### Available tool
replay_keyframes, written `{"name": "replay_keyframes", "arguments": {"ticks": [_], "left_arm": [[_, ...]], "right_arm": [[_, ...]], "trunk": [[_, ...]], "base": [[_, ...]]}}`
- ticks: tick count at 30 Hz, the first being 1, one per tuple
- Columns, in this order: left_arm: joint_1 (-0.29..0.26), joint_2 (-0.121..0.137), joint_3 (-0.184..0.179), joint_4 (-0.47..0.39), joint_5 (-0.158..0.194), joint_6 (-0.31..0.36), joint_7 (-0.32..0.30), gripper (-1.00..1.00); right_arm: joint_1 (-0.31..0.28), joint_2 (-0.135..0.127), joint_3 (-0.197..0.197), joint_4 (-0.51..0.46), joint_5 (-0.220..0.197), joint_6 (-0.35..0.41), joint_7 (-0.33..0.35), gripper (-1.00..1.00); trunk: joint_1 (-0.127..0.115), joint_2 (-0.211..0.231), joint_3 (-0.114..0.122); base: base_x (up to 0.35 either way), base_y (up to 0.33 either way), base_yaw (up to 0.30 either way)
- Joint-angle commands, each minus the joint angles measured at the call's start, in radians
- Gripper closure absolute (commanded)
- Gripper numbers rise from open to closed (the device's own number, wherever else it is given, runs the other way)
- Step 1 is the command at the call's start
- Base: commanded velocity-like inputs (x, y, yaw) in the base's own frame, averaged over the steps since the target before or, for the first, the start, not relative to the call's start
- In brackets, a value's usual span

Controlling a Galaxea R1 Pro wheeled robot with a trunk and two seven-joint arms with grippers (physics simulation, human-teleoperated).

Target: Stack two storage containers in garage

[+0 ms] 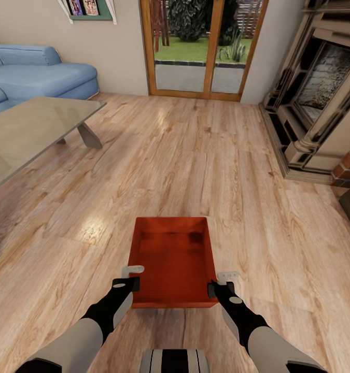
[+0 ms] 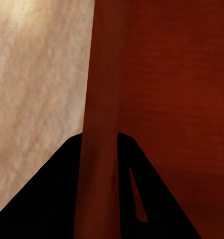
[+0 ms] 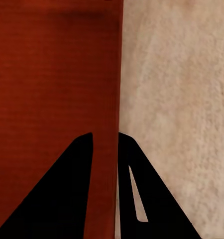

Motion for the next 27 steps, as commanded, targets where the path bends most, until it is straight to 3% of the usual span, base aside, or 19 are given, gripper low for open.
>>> {"name": "replay_keyframes", "arguments": {"ticks": [1, 10, 27], "left_arm": [[0.000, 0.002, -0.003, -0.006, -0.013, 0.009, 0.014, 1.00], [0.000, 0.001, -0.005, -0.013, -0.013, 0.008, 0.014, 1.00], [0.000, 0.001, -0.002, -0.012, -0.013, 0.009, 0.014, 1.00]], "right_arm": [[-0.001, 0.000, -0.013, 0.001, 0.010, -0.003, -0.007, 1.00], [-0.001, -0.001, -0.014, 0.001, 0.008, -0.004, -0.007, 1.00], [-0.001, 0.007, -0.019, -0.008, 0.007, -0.037, -0.018, 1.00]], "trunk": [[0.000, 0.000, -0.001], [0.000, 0.000, -0.001], [-0.065, 0.119, 0.053]], "base": [[0.000, 0.000, 0.000], [0.000, 0.000, 0.000], [0.000, 0.000, 0.000]]}}
